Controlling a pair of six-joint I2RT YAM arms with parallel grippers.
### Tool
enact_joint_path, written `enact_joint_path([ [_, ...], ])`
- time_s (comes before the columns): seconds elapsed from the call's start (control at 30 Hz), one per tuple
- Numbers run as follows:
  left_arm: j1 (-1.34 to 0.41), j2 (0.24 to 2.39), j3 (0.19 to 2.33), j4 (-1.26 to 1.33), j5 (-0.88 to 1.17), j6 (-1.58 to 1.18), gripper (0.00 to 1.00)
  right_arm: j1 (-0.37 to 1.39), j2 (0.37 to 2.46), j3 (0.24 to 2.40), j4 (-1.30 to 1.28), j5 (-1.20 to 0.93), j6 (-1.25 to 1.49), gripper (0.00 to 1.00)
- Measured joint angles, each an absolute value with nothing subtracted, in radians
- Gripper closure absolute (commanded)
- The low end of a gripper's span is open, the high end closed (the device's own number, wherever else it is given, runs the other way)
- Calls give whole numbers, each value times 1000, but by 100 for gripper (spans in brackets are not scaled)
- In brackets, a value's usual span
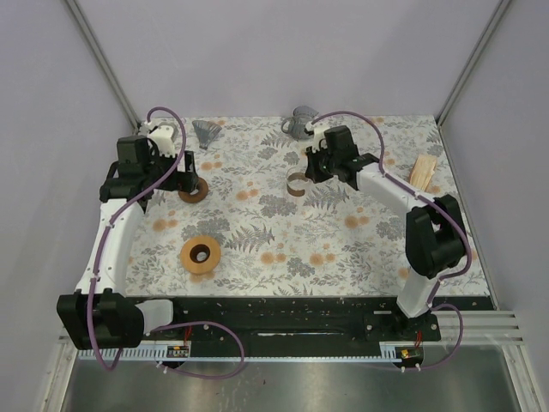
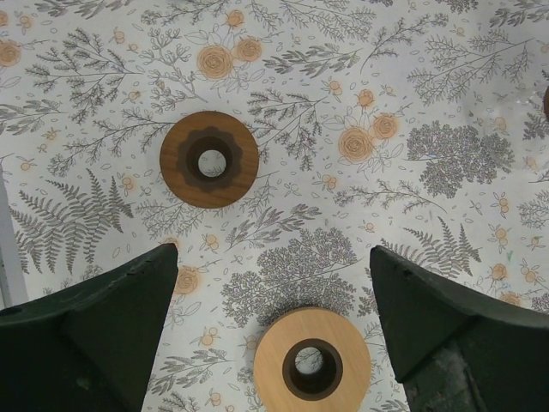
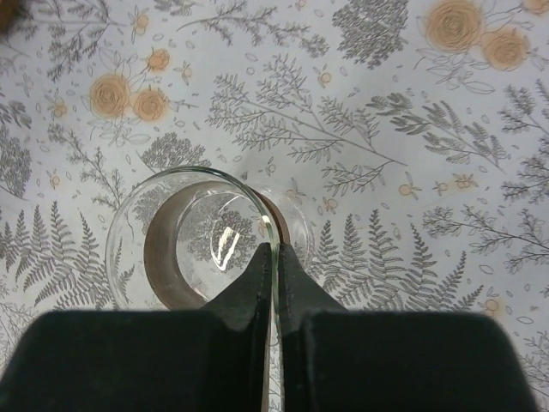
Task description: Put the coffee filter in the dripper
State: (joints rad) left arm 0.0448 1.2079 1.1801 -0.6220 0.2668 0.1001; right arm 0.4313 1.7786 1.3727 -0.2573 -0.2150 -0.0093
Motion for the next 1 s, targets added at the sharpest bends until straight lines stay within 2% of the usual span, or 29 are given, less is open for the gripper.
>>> enact_joint_path([
  [0.27, 45, 1204, 1162, -619, 287, 109, 4, 518, 1771, 1327, -247, -168, -32, 100],
  [0.43, 45, 1209, 1163, -688, 311, 218, 4, 538, 1759, 1308, -234, -149, -40, 100],
  [0.47, 46, 1214, 1164, -713, 319, 249, 4, 539, 1759, 1308, -233, -148, -41, 98],
  [0.57, 46, 1222, 1153, -782, 337, 351, 3, 543, 1759, 1308, -233, -148, -41, 78],
  [0.7, 46, 1207, 1073, -812, 343, 454, 1, 543, 1757, 1308, -240, -148, -41, 59],
  [1.0, 46, 1201, 899, -843, 303, 568, 1, 543, 1693, 1308, -286, -152, -28, 38],
])
